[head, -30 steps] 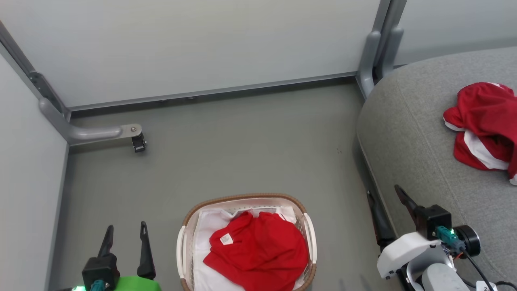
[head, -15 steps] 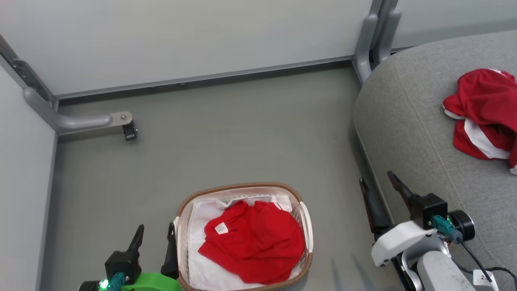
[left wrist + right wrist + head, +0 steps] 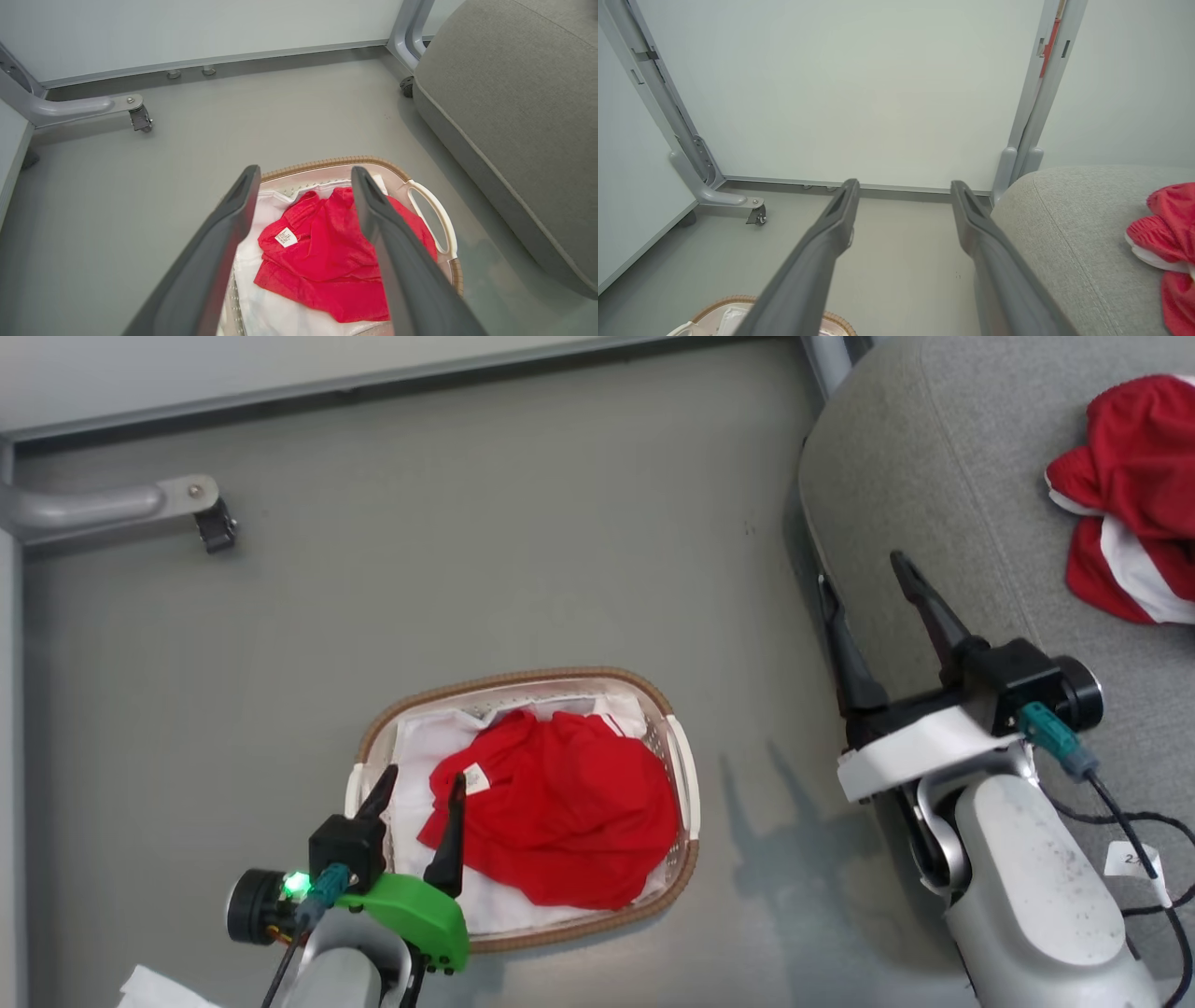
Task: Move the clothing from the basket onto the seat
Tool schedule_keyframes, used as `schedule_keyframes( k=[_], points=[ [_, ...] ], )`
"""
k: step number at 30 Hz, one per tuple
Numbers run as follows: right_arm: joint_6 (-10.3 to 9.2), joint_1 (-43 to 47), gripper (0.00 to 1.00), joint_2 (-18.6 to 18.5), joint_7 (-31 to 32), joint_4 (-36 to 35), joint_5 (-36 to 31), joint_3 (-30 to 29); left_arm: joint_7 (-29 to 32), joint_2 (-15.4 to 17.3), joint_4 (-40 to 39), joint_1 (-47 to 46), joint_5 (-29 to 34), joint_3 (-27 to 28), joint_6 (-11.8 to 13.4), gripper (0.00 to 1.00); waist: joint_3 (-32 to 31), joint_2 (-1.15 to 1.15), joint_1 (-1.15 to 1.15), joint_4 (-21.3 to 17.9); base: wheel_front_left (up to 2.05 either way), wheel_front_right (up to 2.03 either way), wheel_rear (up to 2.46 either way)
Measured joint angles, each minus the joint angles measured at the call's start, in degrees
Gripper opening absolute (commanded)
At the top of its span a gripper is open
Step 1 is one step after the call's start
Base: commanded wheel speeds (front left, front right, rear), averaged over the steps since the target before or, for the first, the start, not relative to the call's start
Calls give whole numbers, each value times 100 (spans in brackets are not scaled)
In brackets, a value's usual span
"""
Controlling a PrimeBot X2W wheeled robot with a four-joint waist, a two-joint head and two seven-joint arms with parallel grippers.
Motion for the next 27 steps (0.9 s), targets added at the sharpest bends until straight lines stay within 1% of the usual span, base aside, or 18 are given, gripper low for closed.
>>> schedule_keyframes(
  k=[7, 15, 18, 27],
  points=[
    [0, -505, 100, 51, 0, -277, 13, -44, -1, -7, 450, -737, 122, -238, -98, 100, 716, 0, 0, -193, 0, 0, 0],
    [0, -969, 100, 69, 0, -522, 32, -148, -1, -12, 1007, -1550, 129, -611, -124, 100, 1573, 0, 0, -393, 0, 0, 0],
    [0, -1109, 100, 73, 0, -597, 44, -143, 0, -10, 1291, -1834, 32, -846, -125, 100, 1879, 0, 0, -457, 0, 0, 0],
    [0, -1394, 100, 78, 0, -681, 163, -98, 0, 3, 2049, -2632, -210, -1311, -132, 100, 2726, 0, 0, -622, 0, 0, 0]
  ],
)
